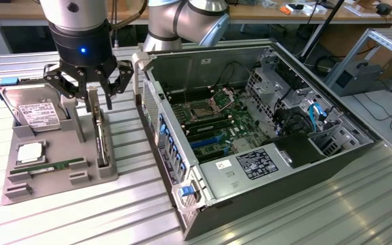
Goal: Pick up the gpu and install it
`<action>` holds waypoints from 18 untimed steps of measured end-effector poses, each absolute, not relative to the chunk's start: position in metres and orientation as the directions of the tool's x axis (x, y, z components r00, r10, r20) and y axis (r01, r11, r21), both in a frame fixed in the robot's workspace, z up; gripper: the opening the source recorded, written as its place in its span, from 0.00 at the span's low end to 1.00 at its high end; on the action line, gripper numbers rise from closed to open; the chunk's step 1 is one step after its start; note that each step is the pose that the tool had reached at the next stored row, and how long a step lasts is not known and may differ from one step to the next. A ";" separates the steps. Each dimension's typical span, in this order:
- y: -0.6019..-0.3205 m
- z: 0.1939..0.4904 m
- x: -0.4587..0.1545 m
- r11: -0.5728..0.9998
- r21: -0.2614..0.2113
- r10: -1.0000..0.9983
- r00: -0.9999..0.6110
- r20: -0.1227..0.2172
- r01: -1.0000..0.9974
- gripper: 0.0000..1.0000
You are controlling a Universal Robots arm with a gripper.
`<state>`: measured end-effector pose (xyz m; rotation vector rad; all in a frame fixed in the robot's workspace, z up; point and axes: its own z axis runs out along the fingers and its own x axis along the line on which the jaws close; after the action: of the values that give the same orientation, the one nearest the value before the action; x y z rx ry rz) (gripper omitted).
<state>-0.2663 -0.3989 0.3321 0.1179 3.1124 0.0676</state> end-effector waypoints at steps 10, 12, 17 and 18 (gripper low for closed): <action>-0.399 0.317 -0.267 0.996 0.044 0.076 -0.997 -0.025 0.075 0.42; -0.399 0.314 -0.267 0.996 0.044 0.076 -0.997 -0.025 0.075 0.42; -0.399 0.307 -0.267 0.996 0.044 0.076 -0.997 -0.025 0.075 0.42; -0.399 0.305 -0.267 0.996 0.044 0.076 -0.997 -0.025 0.075 0.42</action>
<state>-0.2674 -0.3989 0.3046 0.1179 3.1124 0.0671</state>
